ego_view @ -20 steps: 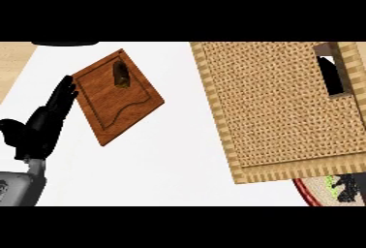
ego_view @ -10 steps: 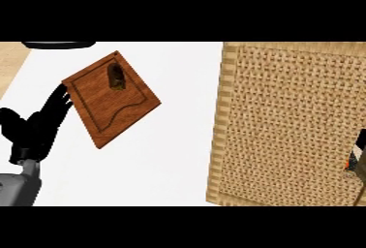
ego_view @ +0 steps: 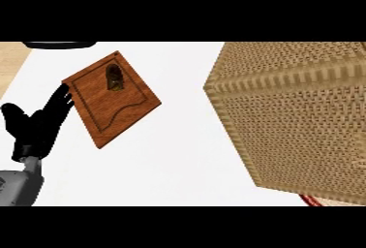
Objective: Pick the squash from the placemat and place it in the basket
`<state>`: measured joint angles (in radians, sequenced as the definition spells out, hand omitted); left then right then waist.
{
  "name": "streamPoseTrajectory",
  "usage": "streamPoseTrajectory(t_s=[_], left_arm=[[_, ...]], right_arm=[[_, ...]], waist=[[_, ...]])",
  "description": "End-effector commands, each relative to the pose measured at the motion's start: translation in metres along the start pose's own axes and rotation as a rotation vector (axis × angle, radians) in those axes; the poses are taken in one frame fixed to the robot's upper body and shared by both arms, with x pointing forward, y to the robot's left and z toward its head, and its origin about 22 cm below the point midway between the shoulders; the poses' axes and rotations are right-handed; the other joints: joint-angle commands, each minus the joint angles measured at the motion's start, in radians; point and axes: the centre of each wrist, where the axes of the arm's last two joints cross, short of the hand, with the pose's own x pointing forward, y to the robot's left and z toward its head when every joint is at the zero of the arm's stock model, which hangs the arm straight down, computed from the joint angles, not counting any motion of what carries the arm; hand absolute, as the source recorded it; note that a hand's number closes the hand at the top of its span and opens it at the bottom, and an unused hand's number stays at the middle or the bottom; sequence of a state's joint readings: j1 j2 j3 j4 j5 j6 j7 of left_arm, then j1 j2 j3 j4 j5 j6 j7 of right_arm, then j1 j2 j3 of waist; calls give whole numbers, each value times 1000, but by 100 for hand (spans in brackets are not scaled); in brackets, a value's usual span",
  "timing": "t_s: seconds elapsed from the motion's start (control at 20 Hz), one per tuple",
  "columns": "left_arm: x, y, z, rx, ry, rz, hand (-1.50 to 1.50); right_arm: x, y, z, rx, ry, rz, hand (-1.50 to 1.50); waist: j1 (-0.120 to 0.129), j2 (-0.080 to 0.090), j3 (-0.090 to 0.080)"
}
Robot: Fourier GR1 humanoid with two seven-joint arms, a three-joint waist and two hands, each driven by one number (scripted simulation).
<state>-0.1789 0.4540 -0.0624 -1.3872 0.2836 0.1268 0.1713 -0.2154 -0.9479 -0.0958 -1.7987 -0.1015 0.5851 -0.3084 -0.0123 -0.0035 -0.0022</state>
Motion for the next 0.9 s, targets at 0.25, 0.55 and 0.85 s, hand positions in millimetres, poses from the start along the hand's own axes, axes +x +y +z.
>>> streamPoseTrajectory(t_s=[0.25, 0.55, 0.85], left_arm=[[9, -3, -9, -26, -10, 1, 0], [7, -8, -12, -17, -11, -1, 0], [5, -1, -9, -14, -18, 5, 0]], right_arm=[[39, -96, 9, 74, 351, 257, -150], [9, -99, 25, 317, 377, 149, -150], [7, -128, 58, 285, 310, 38, -150]], waist=[[26, 7, 0], [25, 9, 2], [16, 6, 3]])
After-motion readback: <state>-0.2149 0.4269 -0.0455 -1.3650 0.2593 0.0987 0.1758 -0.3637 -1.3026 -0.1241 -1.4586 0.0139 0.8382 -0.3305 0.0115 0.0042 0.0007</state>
